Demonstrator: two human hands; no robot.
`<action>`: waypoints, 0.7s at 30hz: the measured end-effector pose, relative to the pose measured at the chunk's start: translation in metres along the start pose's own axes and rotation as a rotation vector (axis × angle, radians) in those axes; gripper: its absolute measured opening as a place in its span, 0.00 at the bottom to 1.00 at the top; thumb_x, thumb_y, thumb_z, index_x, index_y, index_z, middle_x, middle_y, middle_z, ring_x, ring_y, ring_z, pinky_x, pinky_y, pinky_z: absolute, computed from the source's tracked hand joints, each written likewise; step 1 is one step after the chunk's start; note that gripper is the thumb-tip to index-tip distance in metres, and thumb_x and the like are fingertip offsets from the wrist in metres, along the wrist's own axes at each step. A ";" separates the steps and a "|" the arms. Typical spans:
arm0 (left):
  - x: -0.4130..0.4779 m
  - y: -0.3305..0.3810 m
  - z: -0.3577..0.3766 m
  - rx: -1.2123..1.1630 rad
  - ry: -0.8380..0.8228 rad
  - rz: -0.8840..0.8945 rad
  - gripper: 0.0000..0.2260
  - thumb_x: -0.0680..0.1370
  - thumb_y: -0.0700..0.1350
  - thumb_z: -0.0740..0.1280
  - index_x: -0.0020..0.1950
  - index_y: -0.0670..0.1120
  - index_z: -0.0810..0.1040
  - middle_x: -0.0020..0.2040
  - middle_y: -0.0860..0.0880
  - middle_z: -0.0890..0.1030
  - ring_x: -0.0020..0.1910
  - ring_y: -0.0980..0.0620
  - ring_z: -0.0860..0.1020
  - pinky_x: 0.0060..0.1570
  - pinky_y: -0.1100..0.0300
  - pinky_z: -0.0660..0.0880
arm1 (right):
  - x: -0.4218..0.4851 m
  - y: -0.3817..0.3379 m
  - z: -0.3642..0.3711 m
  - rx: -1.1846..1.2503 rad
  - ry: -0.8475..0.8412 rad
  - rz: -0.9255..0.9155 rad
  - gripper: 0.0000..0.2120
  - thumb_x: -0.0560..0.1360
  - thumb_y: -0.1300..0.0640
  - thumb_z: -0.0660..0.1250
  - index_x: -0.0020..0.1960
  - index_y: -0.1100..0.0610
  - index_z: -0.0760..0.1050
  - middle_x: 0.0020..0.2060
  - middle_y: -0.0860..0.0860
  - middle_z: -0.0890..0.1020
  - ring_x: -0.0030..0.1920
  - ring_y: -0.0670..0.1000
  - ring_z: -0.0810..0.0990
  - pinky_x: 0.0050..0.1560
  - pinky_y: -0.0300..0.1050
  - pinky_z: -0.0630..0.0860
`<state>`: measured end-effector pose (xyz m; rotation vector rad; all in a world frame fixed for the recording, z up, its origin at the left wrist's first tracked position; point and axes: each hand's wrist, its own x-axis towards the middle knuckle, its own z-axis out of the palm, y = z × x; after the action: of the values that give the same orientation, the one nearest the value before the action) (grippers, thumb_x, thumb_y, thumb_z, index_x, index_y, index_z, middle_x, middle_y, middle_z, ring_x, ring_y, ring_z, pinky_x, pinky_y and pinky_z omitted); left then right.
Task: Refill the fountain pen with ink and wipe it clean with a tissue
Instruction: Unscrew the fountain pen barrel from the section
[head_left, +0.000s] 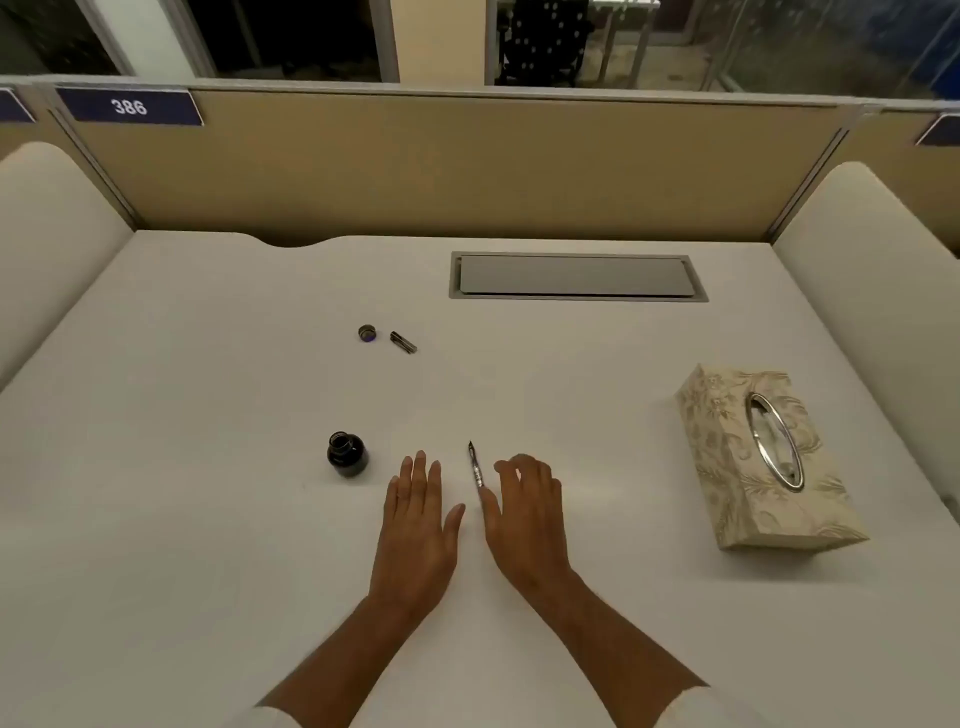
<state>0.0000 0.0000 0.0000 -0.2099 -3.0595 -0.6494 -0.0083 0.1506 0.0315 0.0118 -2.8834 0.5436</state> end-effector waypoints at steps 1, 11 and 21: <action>0.000 -0.001 0.000 0.006 0.005 0.003 0.32 0.84 0.60 0.43 0.84 0.43 0.52 0.85 0.46 0.49 0.84 0.50 0.43 0.81 0.57 0.38 | 0.002 0.000 0.003 0.020 -0.008 -0.003 0.12 0.76 0.55 0.71 0.57 0.60 0.80 0.53 0.57 0.82 0.53 0.58 0.81 0.52 0.53 0.79; -0.001 -0.006 0.011 0.027 -0.030 0.014 0.29 0.86 0.56 0.50 0.84 0.43 0.52 0.85 0.45 0.49 0.83 0.49 0.43 0.81 0.54 0.41 | 0.005 -0.009 0.018 0.077 -0.065 0.058 0.07 0.77 0.58 0.70 0.53 0.60 0.79 0.45 0.55 0.81 0.43 0.55 0.80 0.40 0.51 0.80; -0.005 -0.011 0.018 -0.010 -0.046 0.006 0.29 0.86 0.56 0.52 0.83 0.44 0.48 0.84 0.46 0.47 0.82 0.50 0.41 0.79 0.59 0.34 | 0.004 -0.015 0.024 0.085 -0.086 0.146 0.07 0.79 0.58 0.67 0.55 0.59 0.79 0.47 0.55 0.81 0.46 0.55 0.79 0.42 0.50 0.79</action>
<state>0.0041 -0.0033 -0.0208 -0.2376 -3.0986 -0.6685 -0.0164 0.1284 0.0155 -0.1669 -2.9584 0.7092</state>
